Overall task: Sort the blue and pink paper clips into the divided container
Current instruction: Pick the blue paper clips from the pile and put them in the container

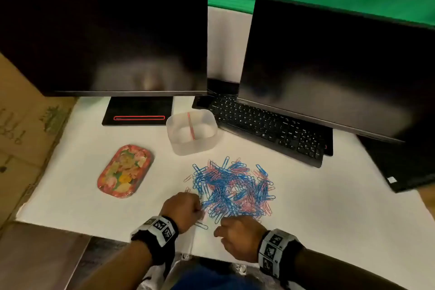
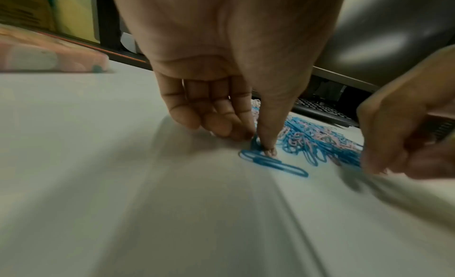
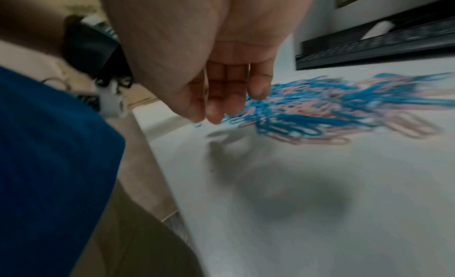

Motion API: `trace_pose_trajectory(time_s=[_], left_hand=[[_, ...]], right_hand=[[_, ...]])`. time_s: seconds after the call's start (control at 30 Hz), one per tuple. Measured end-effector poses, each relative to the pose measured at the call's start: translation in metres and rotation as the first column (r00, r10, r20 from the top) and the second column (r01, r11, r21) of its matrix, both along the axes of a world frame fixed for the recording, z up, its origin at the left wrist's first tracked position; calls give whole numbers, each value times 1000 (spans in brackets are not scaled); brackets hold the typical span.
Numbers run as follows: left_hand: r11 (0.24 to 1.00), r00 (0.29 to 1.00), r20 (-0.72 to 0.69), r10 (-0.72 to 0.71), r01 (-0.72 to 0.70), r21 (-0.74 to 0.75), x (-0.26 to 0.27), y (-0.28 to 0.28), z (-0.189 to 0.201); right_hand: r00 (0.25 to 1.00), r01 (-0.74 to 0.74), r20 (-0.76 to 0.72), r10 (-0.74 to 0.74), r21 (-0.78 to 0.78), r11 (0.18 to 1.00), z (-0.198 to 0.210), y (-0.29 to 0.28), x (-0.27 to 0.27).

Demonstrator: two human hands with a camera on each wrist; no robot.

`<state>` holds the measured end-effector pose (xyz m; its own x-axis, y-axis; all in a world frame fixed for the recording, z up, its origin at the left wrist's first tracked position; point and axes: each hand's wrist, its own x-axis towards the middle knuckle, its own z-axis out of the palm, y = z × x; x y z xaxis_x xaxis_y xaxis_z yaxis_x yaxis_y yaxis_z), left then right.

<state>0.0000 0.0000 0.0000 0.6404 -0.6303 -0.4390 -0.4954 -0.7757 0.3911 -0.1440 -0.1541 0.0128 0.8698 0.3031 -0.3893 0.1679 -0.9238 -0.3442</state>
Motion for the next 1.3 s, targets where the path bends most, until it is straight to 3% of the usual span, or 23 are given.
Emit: trace_pose_trajectory(time_s=[0.13,0.2,0.4,0.57,0.67,0.77,0.9,1.1,1.17,1.2,1.23,1.3], left_hand=[[999,1000,-1,26,-26,-26,8,2,0],[998,998,-34,45,-46,-47,13,6,-1],[973,989,-90,119,-135,-190,29,16,-1],[922,957,-229,180,-245,-299,35,20,-5],[890,919,-331,216,-325,-321,38,22,-8],[861,882,-411,230,-381,-337,43,22,-11],[766,751,-580,317,-563,-311,44,15,-7],[497,414,-839,354,-843,-206,45,4,6],[442,359,-862,359,-878,-181,47,-1,10],[464,403,-829,386,-862,-203,47,-3,10],[521,500,-758,419,-816,-250,48,-4,8],[714,777,-465,425,-604,-356,48,-3,4]], right_hand=[[993,-104,45,109,-93,990,-15,24,9],[979,-126,141,147,-143,982,-22,28,19],[975,-83,196,110,-140,987,-24,20,28],[985,-25,166,42,-104,994,-27,12,32],[998,25,59,-25,-1,1000,-20,16,38],[993,115,-13,-115,-11,993,-10,20,45],[984,165,-64,-164,3,986,-10,21,50],[996,76,-45,-76,-2,997,-15,17,50],[996,89,-4,-89,51,995,-16,14,50],[991,116,47,-121,104,988,-14,11,51],[981,158,86,-174,166,974,-11,8,51],[940,260,143,-310,290,921,-4,-4,54]])
